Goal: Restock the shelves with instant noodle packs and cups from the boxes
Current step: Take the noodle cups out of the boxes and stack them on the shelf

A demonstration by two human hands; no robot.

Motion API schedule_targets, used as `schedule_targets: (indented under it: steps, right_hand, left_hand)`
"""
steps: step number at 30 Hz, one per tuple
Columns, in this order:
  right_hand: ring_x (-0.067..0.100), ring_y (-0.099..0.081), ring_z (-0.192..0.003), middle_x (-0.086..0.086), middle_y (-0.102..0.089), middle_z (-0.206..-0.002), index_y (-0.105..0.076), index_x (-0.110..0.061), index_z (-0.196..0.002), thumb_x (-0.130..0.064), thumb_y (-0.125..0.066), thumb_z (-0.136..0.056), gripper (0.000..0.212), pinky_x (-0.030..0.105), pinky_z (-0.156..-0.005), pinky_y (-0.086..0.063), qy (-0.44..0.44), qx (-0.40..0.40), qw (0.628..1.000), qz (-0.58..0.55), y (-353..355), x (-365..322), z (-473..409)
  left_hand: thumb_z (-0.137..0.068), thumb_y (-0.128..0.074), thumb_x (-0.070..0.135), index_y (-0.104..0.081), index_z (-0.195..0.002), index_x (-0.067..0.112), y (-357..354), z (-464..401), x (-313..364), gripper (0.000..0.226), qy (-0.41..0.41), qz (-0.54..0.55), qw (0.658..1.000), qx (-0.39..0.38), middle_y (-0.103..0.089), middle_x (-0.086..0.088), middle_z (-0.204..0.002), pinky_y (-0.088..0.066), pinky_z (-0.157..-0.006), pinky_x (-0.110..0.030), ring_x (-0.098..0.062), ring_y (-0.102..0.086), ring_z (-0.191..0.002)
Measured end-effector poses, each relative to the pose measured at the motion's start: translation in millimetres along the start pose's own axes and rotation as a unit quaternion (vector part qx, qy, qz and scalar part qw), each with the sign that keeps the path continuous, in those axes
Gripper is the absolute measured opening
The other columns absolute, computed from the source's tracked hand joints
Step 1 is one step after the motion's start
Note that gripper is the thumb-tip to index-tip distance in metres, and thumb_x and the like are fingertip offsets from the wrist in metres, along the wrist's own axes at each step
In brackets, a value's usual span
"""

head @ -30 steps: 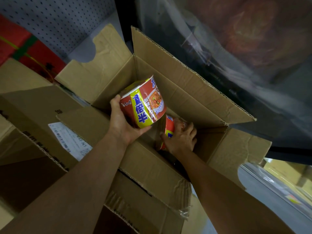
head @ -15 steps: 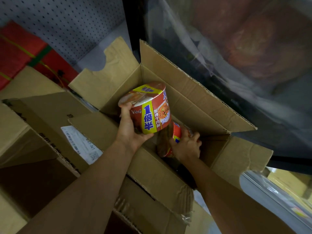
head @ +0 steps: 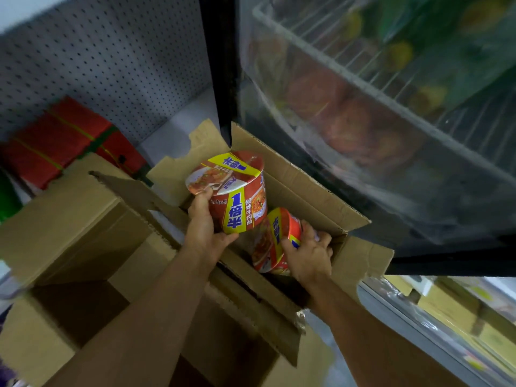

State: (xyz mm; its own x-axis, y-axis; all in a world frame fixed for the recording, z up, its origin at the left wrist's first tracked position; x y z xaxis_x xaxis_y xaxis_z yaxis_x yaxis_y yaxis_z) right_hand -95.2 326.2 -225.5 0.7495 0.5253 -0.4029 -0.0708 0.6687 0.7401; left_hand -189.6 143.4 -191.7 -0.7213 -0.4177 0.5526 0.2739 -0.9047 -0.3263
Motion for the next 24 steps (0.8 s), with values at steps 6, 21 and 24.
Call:
schedule_targets:
  steps: [6,21,24]
  right_hand:
    - [0.038,-0.038,-0.124,0.011,-0.027,-0.138,-0.021,-0.036,-0.145,-0.062,-0.048,-0.085,0.071,0.049,-0.098,-0.046,0.011,0.012,0.999,-0.045,37.9,-23.1,37.3]
    - [0.035,-0.047,-0.118,0.012,-0.033,-0.132,-0.031,-0.033,-0.141,-0.058,-0.046,-0.089,0.06,0.047,-0.098,-0.047,0.073,0.1,0.984,-0.131,114.5,-108.9,152.8]
    - [0.036,-0.049,-0.116,0.014,-0.035,-0.131,-0.038,-0.032,-0.137,-0.058,-0.045,-0.09,0.054,0.044,-0.1,-0.044,0.084,0.114,0.975,-0.169,121.2,-123.6,181.0]
  left_hand:
    - [-0.086,-0.057,0.05,-0.041,-0.138,0.035,-0.8,45.8,29.8,0.056,-0.062,-0.042,0.997,-0.026,-0.061,-0.001,-0.126,-0.056,-0.072,-0.043,-0.024,-0.064,-0.106]
    - [-0.086,-0.058,0.048,-0.045,-0.133,0.039,42.5,180.4,120.0,0.049,-0.22,-0.032,0.973,-0.065,-0.067,0.006,-0.118,-0.054,-0.081,-0.049,-0.018,-0.067,-0.101]
    - [-0.093,-0.049,0.045,-0.041,-0.135,0.04,55.7,209.8,135.5,0.042,-0.249,-0.045,0.966,-0.053,-0.066,0.009,-0.119,-0.052,-0.084,-0.046,-0.017,-0.067,-0.101]
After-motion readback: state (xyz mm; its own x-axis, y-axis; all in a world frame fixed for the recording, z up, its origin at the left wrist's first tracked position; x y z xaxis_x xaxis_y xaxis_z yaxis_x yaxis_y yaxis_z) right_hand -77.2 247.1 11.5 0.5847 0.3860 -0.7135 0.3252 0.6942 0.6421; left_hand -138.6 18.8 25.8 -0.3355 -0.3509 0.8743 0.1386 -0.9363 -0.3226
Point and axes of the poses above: each hand's wrist, its own z-axis away from the middle knuckle, its own y-axis out of the back of the hand, x = y × z, the point moved 5 cm from there along -z, towards the middle knuckle
